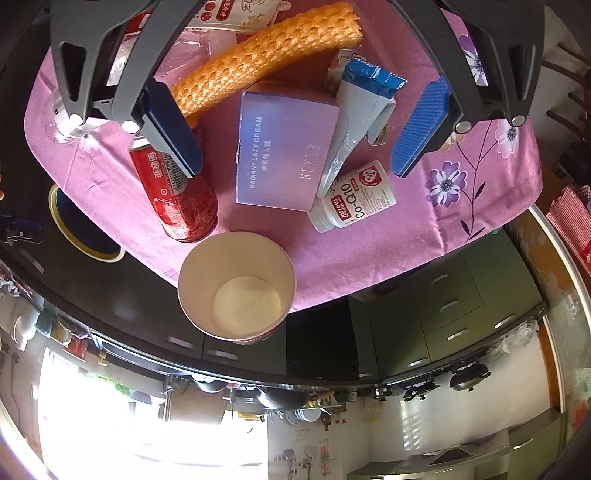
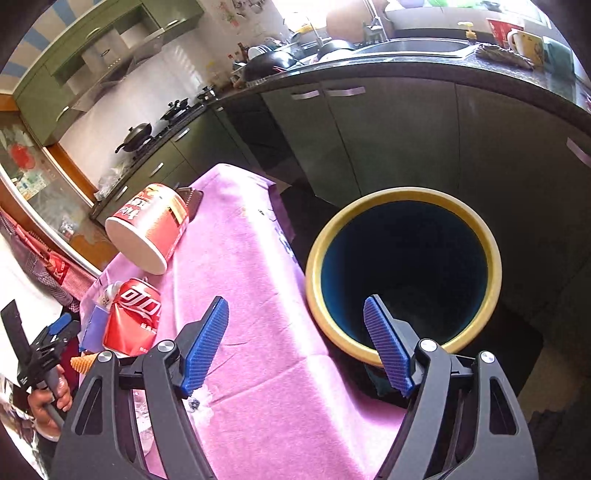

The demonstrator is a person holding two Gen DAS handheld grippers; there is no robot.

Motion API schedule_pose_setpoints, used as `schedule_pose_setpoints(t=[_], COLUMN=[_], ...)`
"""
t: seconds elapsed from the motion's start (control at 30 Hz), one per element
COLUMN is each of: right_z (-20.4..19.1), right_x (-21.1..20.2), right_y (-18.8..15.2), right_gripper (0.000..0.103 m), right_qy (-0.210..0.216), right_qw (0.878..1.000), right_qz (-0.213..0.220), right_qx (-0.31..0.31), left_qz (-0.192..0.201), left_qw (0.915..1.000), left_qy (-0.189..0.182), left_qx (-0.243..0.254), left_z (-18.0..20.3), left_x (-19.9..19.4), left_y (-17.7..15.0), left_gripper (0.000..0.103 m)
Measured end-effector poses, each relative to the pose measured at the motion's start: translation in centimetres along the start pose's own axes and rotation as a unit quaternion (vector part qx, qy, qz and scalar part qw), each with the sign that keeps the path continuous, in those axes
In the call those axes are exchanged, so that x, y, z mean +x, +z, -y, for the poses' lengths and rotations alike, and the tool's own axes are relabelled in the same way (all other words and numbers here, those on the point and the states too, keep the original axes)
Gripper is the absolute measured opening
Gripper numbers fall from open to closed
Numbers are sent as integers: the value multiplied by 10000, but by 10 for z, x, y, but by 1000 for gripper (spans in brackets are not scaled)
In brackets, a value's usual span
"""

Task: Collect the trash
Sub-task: 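Grasp the purple cream box with the left gripper and drop it into the bin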

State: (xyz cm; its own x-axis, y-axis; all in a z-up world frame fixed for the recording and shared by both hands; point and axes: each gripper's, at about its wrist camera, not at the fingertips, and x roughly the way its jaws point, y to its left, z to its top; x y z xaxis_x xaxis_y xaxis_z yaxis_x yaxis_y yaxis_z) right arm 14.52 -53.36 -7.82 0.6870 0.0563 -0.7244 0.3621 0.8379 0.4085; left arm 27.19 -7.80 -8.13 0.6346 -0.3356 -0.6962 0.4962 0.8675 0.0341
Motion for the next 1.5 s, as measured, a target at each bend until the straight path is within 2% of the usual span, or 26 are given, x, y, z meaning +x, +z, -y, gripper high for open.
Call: schedule_pose_setpoints(t=[0.13,0.37,0.47,0.7,1.0,1.13,1.23,1.37,1.5], right_z=[-4,3,4,5,4,10,20,42,70], right_x=[2,2,4,9,-4,-18,-33,-56,-76], right_y=[2,3,3,2,3,3,2,-3,-7], right_gripper=[75,75,77,77,77,77,77,77,77], right_qy=[52,87,107,155,259,198,24,-200,-271], right_qw=[10000,9999,9999,9998,9997,9997,9996,9986,9971], right_qz=[-36,-46,-72,-111,15,126,265,494,691], right_qx=[-5,48,71,73,20,-48,-107,-33,195], left_qz=[-168,-548,-610,-485,-27,125,181,183,16], left_qw=[9997,9983,9978,9984,9993,9978,9935,9822,9681], left_qy=[-134,-206,-274,-272,-372,-619,-1011,-1602,-2086], left_qx=[72,18,36,51,-26,206,495,962,1390], left_z=[3,0,1,0,5,36,74,140,210], left_x=[13,36,40,34,-10,-32,-42,-41,-21], left_y=[1,-2,-4,-1,26,43,60,85,105], left_gripper=[95,60,52,51,51,51,51,51,51])
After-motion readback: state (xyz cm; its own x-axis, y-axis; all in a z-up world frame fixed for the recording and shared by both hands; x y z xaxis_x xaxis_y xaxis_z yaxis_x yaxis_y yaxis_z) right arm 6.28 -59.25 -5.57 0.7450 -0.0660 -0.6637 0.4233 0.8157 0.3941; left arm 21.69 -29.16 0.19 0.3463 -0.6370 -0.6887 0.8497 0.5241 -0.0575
